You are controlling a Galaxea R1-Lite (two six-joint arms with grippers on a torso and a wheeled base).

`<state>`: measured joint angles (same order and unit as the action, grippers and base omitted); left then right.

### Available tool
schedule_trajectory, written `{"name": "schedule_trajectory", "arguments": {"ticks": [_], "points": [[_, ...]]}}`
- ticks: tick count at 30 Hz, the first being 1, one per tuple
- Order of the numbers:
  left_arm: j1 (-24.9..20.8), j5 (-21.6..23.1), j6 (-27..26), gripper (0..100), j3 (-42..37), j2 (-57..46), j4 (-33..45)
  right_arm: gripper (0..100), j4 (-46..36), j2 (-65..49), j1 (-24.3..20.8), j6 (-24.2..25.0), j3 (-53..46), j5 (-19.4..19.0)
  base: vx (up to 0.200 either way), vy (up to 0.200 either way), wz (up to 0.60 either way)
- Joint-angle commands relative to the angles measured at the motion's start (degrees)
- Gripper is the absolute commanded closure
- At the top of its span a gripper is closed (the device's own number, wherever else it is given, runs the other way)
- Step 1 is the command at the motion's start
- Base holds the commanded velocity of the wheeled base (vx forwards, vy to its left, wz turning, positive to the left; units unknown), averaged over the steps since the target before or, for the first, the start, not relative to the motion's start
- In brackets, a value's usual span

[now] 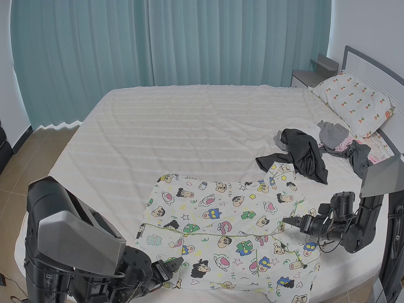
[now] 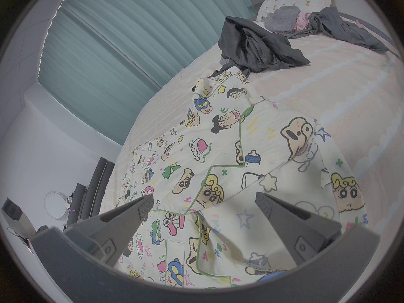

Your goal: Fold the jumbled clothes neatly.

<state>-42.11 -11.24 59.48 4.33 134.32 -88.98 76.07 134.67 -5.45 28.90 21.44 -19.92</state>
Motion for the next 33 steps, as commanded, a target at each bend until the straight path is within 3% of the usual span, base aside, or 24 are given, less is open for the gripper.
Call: {"name": "schedule_trajectory", "arguments": {"ticks": [1, 23, 24, 33], "points": [[-1.31, 0.08, 0.11, 0, -1.25, 0.16, -0.67, 0, 0.04, 0.15, 0.0, 0.01, 0.0, 0.06, 0.0, 0.0, 0.0], [0.01, -0.36, 1.17, 0, 4.73, 2.97, -0.41, 0, 0.04, 0.33, 0.0, 0.01, 0.0, 0.06, 0.0, 0.0, 0.0], [0.01, -0.36, 1.17, 100, 4.9, 2.97, -0.41, 0, 0.04, 0.24, 0.0, 0.01, 0.0, 0.06, 0.0, 0.0, 0.0], [2.03, -3.79, 1.17, 100, 4.11, 3.76, -0.41, 0, 0.04, 0.33, 0.0, 0.01, 0.0, 0.06, 0.0, 0.0, 0.0]]}}
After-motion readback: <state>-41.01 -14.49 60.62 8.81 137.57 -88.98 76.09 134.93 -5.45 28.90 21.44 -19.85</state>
